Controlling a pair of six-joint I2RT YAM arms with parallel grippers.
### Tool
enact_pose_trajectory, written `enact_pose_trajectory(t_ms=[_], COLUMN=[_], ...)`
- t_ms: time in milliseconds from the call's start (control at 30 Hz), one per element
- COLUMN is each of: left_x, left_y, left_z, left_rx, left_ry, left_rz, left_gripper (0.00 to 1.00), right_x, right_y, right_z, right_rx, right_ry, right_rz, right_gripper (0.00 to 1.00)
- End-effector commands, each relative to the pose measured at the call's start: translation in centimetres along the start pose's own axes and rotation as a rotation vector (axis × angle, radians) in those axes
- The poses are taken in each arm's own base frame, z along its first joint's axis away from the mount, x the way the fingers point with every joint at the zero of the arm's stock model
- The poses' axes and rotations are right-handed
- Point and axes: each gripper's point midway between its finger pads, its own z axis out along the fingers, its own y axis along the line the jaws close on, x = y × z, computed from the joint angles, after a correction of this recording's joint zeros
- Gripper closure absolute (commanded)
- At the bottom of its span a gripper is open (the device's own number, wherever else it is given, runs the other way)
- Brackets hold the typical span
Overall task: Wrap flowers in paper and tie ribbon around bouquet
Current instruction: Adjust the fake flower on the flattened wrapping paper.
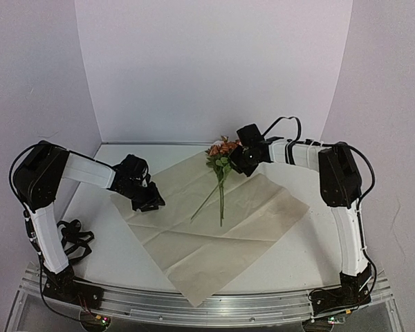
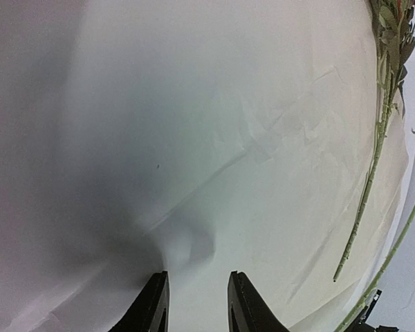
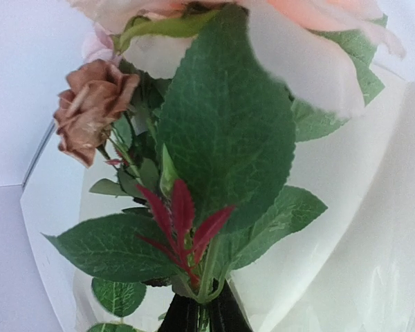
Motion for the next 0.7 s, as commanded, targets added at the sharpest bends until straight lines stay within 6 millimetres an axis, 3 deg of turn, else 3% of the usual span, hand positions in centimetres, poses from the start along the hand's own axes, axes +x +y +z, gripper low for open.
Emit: enact_pose_trajectory(t_ms=[0, 200, 333, 667], left_x=[-0.9, -1.0, -1.0, -1.4], left_y=[-0.3, -0.6, -0.7, -1.1], left_z=[-0.1, -0.2, -0.3, -0.4], left_rx=[0.005, 0.015, 0.017, 0.020], left_ry=[-0.012, -0.005, -0.002, 0.001], left_rz=[0.010, 0.020, 0.025, 0.034], left_gripper=[0.68, 0.68, 0.68, 0.68], right_x=[-1.1, -1.1, -0.6, -0.1], right_y=[2.2, 5.1, 5.8, 4.4], right_z=[-3.0, -4.1, -3.8, -1.0], right_rx=[-0.054, -0.142, -0.146, -0.127], right_ry=[-0.041, 0.016, 0.092, 0.171], right_rz=[-0.024, -0.213, -0.350, -0.511], right_gripper=[1.00, 1.00, 1.00, 1.00])
